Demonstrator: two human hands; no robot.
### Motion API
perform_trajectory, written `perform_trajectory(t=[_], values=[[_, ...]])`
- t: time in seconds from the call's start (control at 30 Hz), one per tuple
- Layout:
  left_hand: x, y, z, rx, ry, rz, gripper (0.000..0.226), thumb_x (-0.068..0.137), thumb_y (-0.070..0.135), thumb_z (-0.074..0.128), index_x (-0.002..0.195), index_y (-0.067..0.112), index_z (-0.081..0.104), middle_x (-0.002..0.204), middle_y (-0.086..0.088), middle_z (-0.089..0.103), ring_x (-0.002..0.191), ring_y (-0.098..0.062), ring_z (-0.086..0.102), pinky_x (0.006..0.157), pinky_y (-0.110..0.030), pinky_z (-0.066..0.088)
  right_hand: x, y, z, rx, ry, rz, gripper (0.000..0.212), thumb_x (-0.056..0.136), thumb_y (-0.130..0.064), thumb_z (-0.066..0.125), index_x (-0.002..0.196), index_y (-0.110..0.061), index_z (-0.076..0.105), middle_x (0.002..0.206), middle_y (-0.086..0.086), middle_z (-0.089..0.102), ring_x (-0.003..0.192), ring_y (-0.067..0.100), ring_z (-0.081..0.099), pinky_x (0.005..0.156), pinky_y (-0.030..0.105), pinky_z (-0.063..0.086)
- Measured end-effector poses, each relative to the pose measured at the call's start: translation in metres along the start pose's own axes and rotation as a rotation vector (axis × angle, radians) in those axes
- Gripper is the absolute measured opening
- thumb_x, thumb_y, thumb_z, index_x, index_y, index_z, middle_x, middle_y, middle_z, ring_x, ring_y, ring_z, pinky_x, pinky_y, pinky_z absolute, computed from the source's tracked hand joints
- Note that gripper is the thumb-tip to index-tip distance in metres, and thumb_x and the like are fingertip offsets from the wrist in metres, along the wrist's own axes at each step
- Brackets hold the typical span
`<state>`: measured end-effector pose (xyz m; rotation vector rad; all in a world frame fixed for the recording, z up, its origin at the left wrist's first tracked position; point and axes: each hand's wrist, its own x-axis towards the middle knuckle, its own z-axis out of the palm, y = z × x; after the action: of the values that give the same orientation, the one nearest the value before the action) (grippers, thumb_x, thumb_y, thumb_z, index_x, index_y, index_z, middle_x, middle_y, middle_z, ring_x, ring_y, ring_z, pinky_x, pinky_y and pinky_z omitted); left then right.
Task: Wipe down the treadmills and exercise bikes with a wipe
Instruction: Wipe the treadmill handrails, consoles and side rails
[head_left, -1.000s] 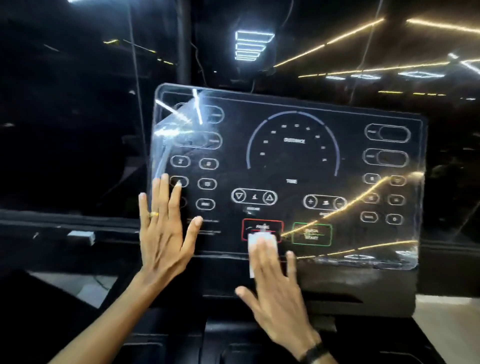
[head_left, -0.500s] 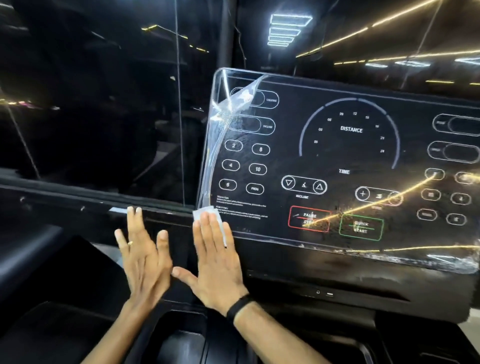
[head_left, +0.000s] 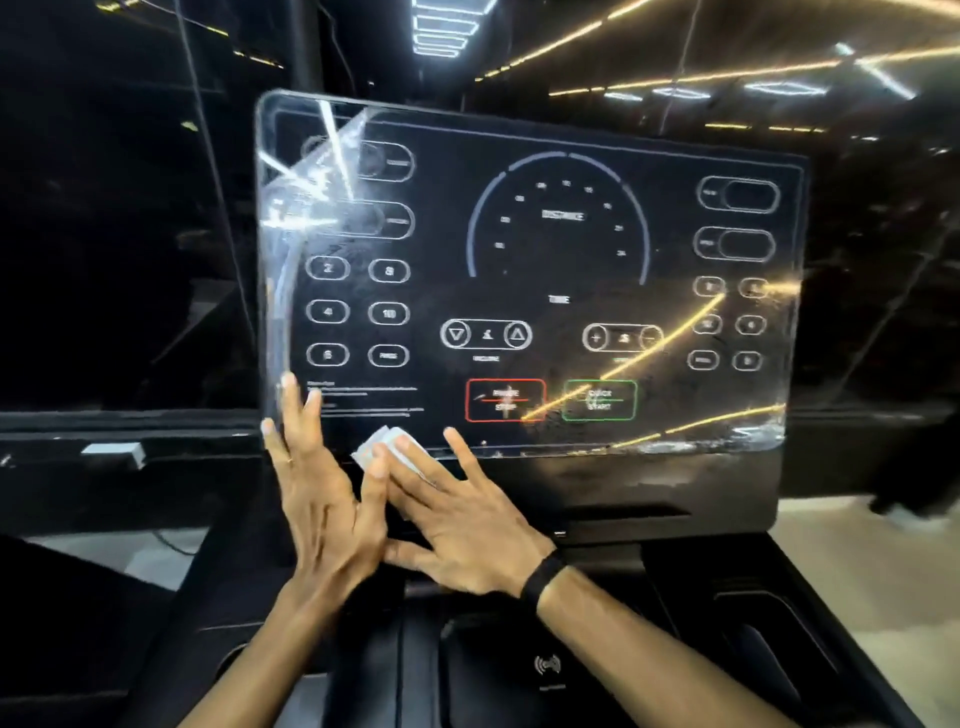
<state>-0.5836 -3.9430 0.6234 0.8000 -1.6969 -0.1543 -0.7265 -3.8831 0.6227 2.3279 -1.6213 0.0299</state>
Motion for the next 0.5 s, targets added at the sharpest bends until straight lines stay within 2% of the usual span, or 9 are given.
perform_trajectory(t=[0.17, 0.33, 0.5], values=[[-0.004, 0.04, 0.049, -0.05, -0.072, 0.11, 0.078, 0.101, 0.052, 0.029, 0.149, -0.009, 0.022, 0.163, -0.025, 0.009, 0.153, -0.03, 0.013, 0.122, -0.056, 0.0, -0.071, 0.058, -0.001, 0.048, -0.018, 0.1, 0.078, 0.102, -0.062, 0.028, 0.159, -0.023, -0.009, 0.165, -0.011, -0.021, 0.15, 0.01, -0.024, 0.113, 0.046, -0.032], [-0.017, 0.078, 0.091, -0.103, -0.157, 0.201, 0.072, 0.101, 0.048, 0.032, 0.148, -0.005, 0.024, 0.162, -0.025, 0.014, 0.151, -0.036, 0.018, 0.122, -0.056, -0.001, -0.143, 0.111, 0.001, 0.007, -0.041, 0.25, 0.082, 0.102, -0.063, 0.032, 0.159, -0.022, -0.012, 0.165, -0.009, -0.021, 0.152, 0.013, -0.02, 0.115, 0.051, -0.026], [-0.023, 0.104, 0.117, -0.118, -0.226, 0.271, 0.068, 0.096, 0.039, 0.043, 0.149, 0.0, 0.027, 0.162, -0.023, 0.015, 0.151, -0.035, 0.018, 0.121, -0.057, 0.001, -0.193, 0.143, 0.008, 0.007, -0.061, 0.411, 0.082, 0.101, -0.066, 0.027, 0.158, -0.023, -0.014, 0.165, -0.007, -0.021, 0.152, 0.015, -0.018, 0.116, 0.054, -0.023]])
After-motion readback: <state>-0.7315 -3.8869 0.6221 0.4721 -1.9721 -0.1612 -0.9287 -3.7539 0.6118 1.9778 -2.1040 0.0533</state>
